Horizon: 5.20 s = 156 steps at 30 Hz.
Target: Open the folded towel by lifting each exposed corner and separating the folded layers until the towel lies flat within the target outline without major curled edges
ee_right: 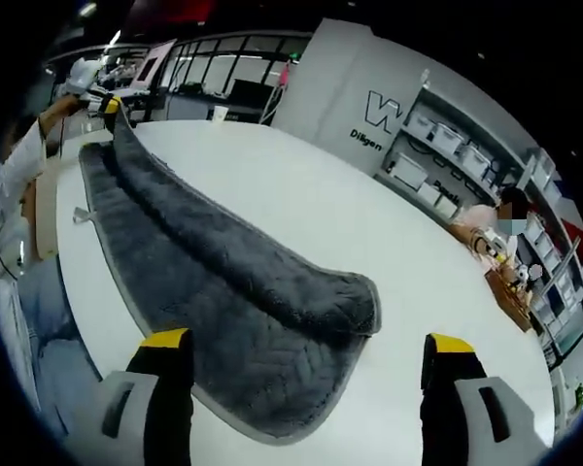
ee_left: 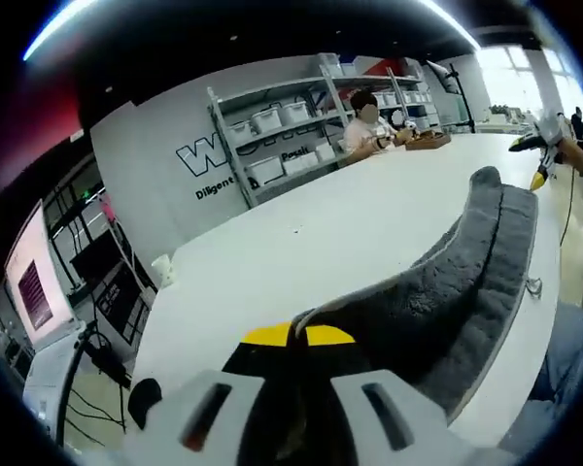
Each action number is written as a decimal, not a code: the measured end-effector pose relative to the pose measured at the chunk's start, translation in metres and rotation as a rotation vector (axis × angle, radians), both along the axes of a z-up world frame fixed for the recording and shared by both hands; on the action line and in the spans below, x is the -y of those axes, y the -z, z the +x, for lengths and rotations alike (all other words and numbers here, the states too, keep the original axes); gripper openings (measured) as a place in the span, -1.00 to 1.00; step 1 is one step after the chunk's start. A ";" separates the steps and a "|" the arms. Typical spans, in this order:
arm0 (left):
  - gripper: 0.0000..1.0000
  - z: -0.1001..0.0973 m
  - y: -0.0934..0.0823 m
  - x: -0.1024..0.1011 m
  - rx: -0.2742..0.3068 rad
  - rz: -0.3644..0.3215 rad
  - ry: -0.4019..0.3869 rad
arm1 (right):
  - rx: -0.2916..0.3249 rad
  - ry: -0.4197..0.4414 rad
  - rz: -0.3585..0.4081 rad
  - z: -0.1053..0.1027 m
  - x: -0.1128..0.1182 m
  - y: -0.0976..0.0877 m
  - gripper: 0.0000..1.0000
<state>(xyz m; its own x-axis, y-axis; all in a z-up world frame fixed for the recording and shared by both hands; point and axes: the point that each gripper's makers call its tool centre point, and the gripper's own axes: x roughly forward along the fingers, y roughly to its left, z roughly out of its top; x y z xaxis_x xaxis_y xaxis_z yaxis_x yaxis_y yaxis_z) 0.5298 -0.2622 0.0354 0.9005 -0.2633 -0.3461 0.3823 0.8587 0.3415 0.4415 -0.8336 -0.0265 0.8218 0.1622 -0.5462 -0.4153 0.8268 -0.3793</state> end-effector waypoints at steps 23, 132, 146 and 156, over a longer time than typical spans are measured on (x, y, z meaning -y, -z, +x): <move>-0.99 0.122 0.051 0.003 -0.134 0.029 0.012 | -0.026 0.007 -0.010 -0.010 0.010 0.005 0.93; 0.98 -0.129 0.055 0.078 -0.265 -0.326 0.249 | 0.005 0.135 0.089 0.239 0.041 -0.003 -1.00; 0.98 -0.133 0.062 0.085 -0.284 -0.345 0.256 | -0.033 0.221 0.029 0.266 0.058 0.051 -1.00; 0.98 -0.131 0.065 0.080 -0.289 -0.359 0.240 | -0.013 0.293 -0.074 0.267 0.070 0.055 -0.83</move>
<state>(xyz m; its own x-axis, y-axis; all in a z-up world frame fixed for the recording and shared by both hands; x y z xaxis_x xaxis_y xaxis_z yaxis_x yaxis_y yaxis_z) 0.3988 -0.3417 -0.0294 0.6810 -0.5986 -0.4219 0.6181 0.7787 -0.1071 0.7084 -0.9036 -0.0812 0.8208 -0.1212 -0.5582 -0.1684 0.8824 -0.4392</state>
